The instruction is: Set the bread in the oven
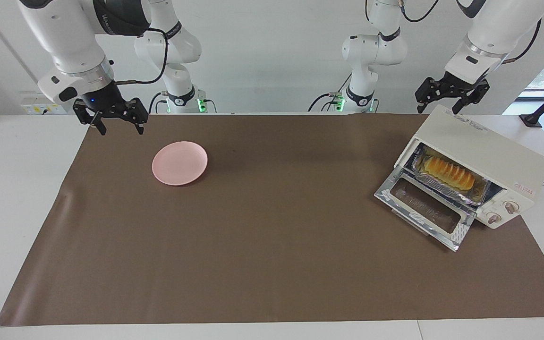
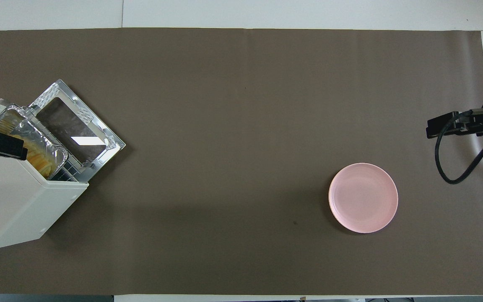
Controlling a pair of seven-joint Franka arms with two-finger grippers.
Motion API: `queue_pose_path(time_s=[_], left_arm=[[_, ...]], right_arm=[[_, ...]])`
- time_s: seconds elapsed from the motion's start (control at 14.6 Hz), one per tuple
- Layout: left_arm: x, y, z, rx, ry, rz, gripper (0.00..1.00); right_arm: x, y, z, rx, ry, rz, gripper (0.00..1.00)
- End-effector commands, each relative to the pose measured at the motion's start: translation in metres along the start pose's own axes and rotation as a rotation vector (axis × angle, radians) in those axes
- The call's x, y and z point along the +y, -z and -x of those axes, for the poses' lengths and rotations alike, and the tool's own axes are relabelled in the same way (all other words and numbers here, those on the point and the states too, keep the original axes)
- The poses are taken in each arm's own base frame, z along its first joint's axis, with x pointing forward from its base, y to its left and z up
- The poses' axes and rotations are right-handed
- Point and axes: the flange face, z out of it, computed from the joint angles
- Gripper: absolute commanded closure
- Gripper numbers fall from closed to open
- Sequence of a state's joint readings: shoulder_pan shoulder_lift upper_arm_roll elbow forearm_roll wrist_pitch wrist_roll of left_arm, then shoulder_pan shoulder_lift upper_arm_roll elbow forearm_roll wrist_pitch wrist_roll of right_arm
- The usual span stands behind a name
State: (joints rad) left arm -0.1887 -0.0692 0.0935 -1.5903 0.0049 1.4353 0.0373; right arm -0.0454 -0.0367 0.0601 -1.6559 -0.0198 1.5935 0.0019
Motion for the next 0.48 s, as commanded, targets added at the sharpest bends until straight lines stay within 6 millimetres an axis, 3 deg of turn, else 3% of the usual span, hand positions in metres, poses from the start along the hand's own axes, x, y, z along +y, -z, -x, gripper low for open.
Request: queue_pose_path(time_s=[0.0, 0.14, 0.41], left_arm=[[-0.004, -0.006, -0.003, 0.020, -0.011, 0.024, 0.00], [-0.006, -0.021, -0.010, -0.011, -0.011, 0.021, 0.00], [-0.002, -0.020, -0.010, -0.010, -0.011, 0.040, 0.00]], right_arm=[[0.000, 0.002, 0.003, -0.002, -0.009, -0.015, 0.00], [0.000, 0.002, 0.003, -0.002, -0.009, -0.015, 0.00], [0.001, 0.002, 0.003, -0.002, -0.009, -0.013, 0.00]])
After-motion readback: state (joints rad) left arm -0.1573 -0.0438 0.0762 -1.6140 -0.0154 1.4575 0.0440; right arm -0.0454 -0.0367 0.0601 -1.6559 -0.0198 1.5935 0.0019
